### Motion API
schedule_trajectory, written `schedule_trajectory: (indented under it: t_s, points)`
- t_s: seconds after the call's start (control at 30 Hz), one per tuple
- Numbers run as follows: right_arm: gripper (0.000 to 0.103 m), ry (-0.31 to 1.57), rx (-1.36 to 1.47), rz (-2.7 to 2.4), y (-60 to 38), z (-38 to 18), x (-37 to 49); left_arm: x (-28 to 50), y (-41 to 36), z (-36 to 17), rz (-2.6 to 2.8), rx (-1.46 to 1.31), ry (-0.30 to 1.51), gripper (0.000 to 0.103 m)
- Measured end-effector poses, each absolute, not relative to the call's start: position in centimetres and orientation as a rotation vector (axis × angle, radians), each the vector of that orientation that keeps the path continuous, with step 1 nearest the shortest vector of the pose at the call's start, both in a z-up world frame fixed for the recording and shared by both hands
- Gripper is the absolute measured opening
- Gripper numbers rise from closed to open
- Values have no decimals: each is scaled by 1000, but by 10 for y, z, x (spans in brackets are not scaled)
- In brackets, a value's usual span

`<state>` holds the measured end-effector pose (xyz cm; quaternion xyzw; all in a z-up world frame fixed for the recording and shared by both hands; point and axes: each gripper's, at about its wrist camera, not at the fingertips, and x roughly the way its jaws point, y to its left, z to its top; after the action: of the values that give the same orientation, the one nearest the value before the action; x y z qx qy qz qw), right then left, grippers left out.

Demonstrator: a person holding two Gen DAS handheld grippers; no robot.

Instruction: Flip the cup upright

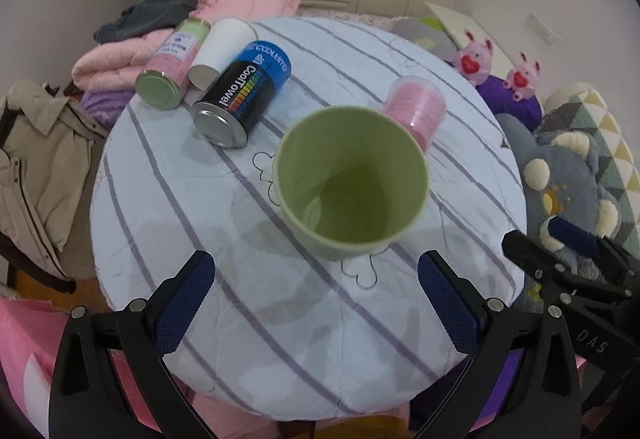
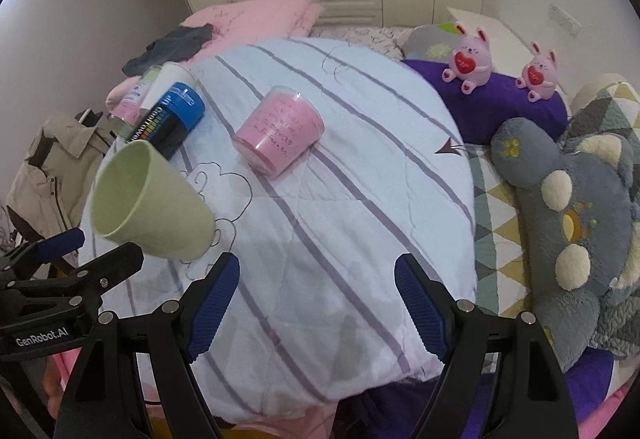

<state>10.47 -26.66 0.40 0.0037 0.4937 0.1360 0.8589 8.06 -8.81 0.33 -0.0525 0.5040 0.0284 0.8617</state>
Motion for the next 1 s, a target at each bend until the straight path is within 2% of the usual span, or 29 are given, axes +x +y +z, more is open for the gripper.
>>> schedule_trajectory:
  t_s: [0.53, 0.77, 1.0]
  points:
    - [82, 918, -7, 236, -241, 25, 37, 22, -71, 35, 13, -36, 848, 102]
    - [82, 737, -33, 214, -226, 40, 15, 5, -58, 53, 16, -13, 670, 102]
    - [82, 618, 6, 236, -217, 41, 5, 0, -47, 47, 20, -23, 579, 102]
